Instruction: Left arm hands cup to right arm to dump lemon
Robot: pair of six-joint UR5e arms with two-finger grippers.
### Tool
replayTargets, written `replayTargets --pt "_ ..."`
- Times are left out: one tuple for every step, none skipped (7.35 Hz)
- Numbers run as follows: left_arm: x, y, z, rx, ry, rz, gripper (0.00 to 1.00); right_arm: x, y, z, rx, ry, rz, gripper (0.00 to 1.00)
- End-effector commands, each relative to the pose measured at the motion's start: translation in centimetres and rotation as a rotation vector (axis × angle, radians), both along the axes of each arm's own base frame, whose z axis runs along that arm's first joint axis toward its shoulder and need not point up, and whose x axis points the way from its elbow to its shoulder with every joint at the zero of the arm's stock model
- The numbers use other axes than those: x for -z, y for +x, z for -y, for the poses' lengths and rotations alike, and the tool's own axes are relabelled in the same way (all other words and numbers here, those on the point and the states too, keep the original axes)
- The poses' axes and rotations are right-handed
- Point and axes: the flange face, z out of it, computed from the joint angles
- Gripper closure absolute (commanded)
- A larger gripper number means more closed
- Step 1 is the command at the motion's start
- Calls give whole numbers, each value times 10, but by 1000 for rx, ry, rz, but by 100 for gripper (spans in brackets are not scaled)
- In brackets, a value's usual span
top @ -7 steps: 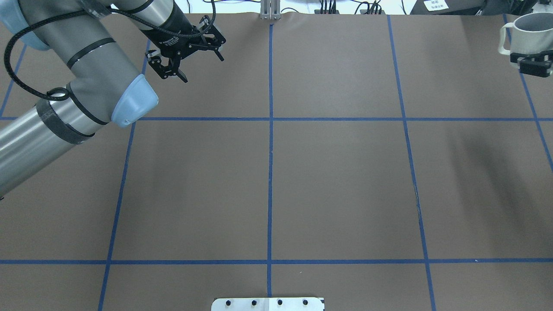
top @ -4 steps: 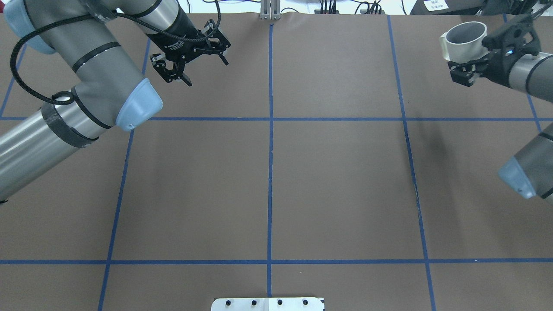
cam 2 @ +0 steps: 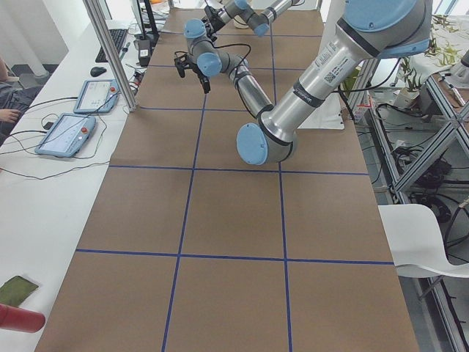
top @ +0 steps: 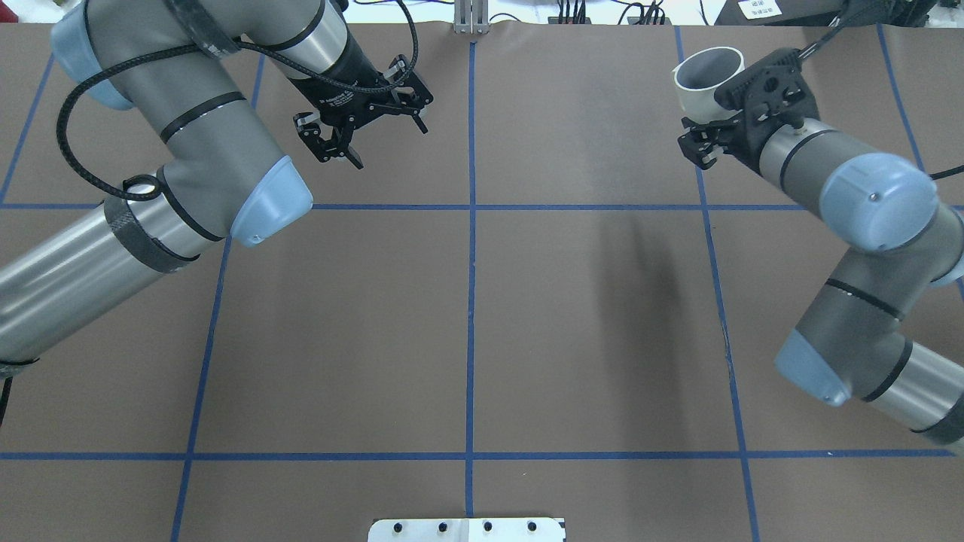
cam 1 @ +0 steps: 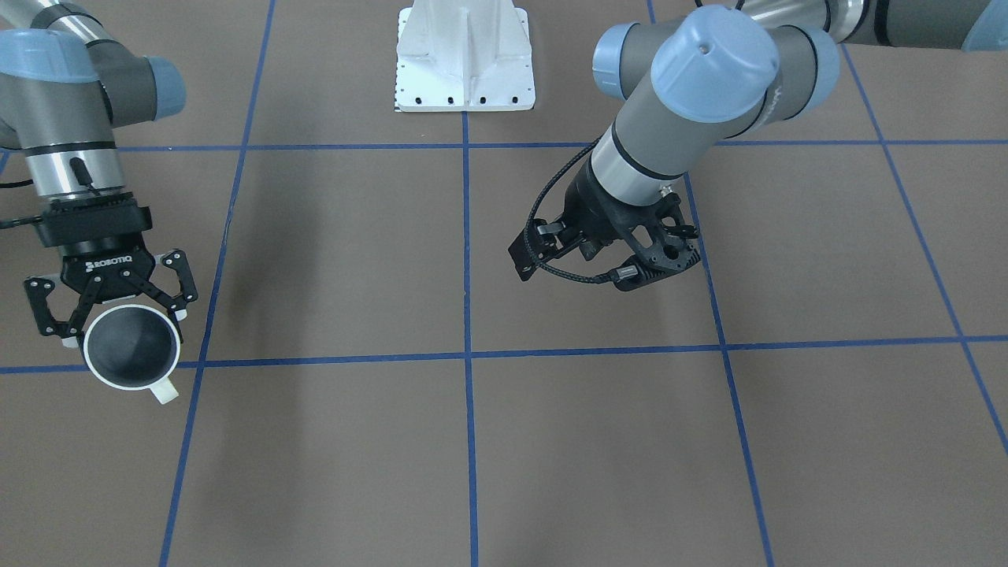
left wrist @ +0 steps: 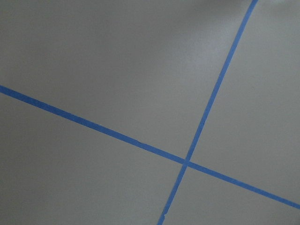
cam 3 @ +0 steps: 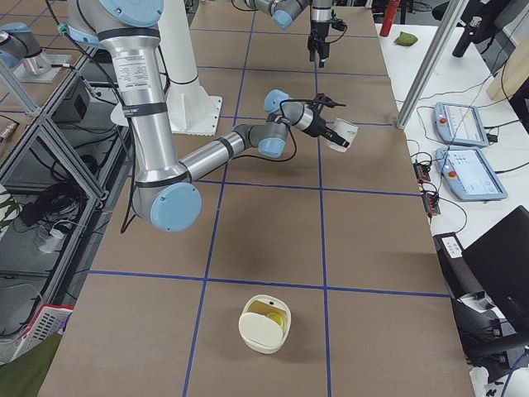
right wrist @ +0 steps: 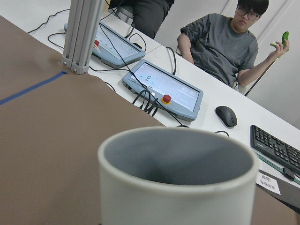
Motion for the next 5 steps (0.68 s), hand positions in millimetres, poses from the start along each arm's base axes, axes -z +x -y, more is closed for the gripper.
replayTargets --pt "28 7 -8 -18 20 -27 0 25 -48 -38 -28 33 50 82" --pt "34 9 -10 6 -24 -40 0 36 -69 -52 -50 54 67 82" --pt "50 12 -13 7 -26 -56 0 56 -103 -72 -77 88 59 83" --pt "60 17 -16 0 -22 -64 0 76 -129 -87 -99 103 26 83" --pt "62 16 -16 2 -23 -68 0 86 -138 -92 -97 106 23 83"
